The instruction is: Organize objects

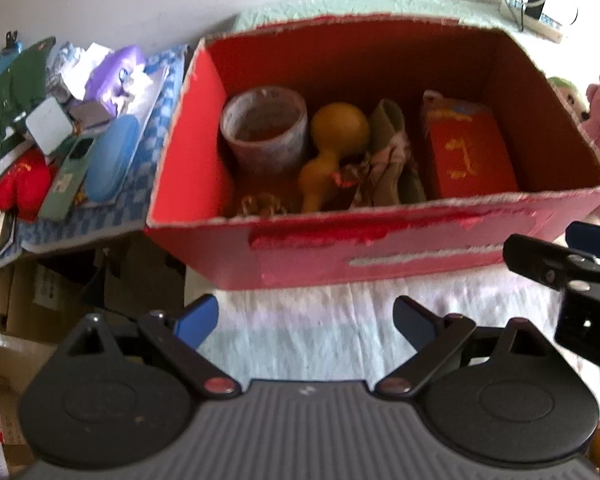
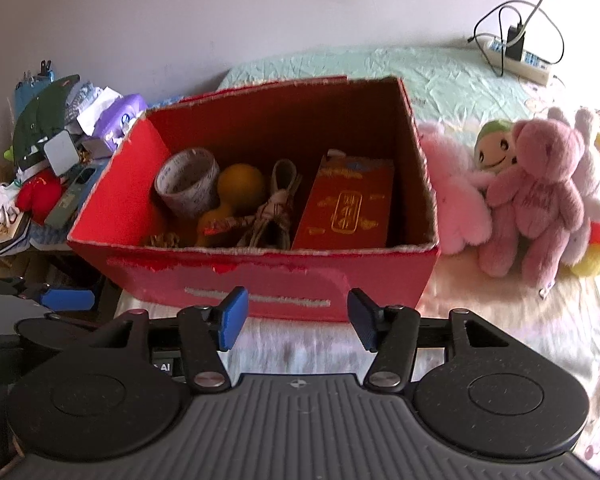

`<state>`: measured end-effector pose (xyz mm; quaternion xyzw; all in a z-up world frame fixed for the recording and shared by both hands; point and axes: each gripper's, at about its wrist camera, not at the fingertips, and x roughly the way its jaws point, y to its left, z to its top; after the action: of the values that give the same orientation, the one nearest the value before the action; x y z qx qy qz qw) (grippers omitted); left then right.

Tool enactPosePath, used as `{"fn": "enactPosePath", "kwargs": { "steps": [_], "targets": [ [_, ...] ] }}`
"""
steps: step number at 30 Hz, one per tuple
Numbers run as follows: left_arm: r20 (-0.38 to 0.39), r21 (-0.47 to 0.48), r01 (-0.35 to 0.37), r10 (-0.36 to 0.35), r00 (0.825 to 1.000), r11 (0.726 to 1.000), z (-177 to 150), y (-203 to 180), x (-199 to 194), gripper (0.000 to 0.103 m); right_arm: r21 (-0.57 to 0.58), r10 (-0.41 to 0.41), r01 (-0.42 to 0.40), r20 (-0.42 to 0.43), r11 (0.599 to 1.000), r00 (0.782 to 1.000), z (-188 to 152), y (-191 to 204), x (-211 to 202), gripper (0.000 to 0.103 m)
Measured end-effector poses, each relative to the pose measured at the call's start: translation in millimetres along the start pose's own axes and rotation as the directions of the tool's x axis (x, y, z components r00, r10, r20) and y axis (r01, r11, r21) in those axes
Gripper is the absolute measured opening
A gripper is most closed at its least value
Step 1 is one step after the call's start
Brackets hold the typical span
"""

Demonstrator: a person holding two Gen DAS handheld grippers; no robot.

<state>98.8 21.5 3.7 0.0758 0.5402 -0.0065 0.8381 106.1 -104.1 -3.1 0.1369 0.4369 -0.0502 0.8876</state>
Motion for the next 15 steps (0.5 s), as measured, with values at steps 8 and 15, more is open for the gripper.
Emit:
{"fn": "enactPosePath", "kwargs": {
  "steps": [8, 15],
  "targets": [
    [-0.051, -0.004, -0.007, 0.007, 0.999, 1.0, -6.5, 0.3, 14.0, 0.094, -0.011, -0.008, 0.007, -0.042, 1.0, 0.999, -4.6, -0.6, 8.3, 0.059],
    [-0.116, 0.017, 0.0, 0.002, 0.993, 1.0, -10.2, -7.8, 31.6, 0.094, 0.013, -0.02, 0.021, -0.073, 1.0, 0.997, -11.2, -10.2, 15.0, 0.061]
  ]
}}
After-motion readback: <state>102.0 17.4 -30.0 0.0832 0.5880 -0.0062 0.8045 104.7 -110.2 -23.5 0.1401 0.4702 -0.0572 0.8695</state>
